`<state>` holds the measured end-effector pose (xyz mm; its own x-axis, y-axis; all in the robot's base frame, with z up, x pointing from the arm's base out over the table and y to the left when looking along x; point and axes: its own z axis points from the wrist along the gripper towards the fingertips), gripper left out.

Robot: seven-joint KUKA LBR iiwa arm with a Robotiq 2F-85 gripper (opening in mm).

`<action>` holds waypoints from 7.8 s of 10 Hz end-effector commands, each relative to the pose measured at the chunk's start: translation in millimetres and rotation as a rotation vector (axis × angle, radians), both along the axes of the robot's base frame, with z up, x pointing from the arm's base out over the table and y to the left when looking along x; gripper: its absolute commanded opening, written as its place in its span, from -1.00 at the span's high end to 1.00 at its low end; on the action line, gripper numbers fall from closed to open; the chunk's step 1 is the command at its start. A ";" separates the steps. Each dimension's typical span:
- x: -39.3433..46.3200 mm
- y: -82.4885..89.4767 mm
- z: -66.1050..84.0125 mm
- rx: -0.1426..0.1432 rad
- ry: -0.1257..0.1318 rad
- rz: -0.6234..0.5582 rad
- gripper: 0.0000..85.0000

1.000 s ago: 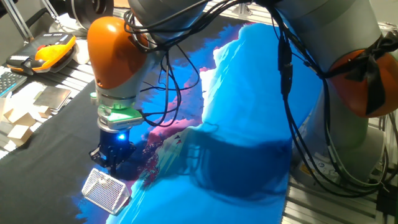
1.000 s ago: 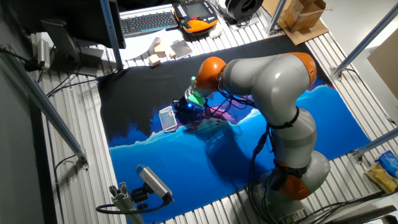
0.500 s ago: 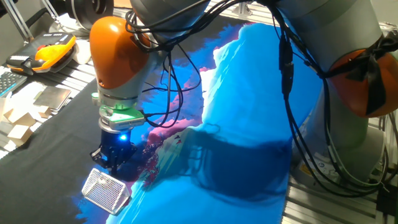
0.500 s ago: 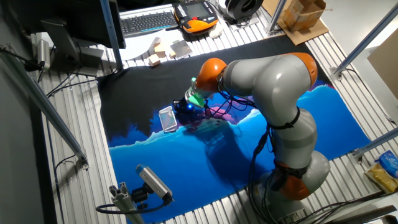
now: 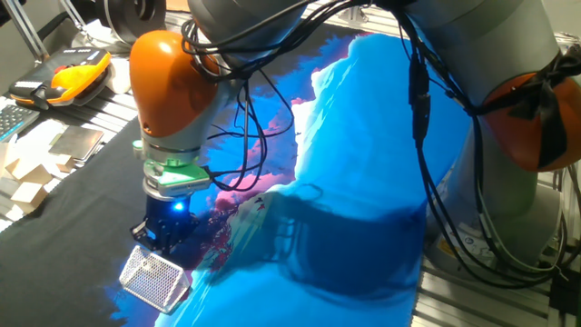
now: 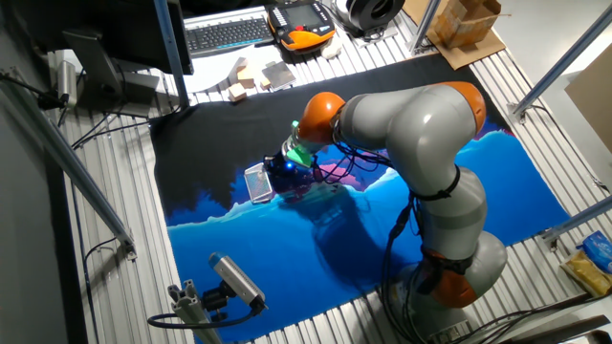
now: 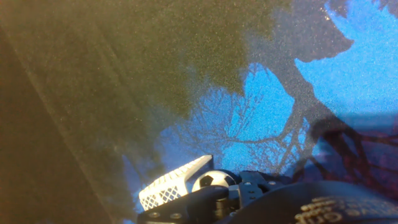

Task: Push the soccer ball into the goal

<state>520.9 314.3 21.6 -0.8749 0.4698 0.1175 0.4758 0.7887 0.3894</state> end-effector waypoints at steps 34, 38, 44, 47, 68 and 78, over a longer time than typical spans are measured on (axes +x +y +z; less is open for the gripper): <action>-20.4 -90.7 25.2 -0.331 -0.018 0.473 1.00; -16.7 -82.1 24.9 -0.331 -0.013 0.435 1.00; -14.6 -80.7 23.3 -0.326 0.007 0.399 1.00; -14.6 -80.7 23.3 -0.323 0.014 0.344 1.00; -14.6 -80.7 23.3 -0.312 -0.002 0.309 1.00; -14.6 -80.7 23.3 -0.314 -0.013 0.318 1.00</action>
<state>506.5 233.5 44.7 -0.9813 0.1926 -0.0034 0.1911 0.9755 0.1085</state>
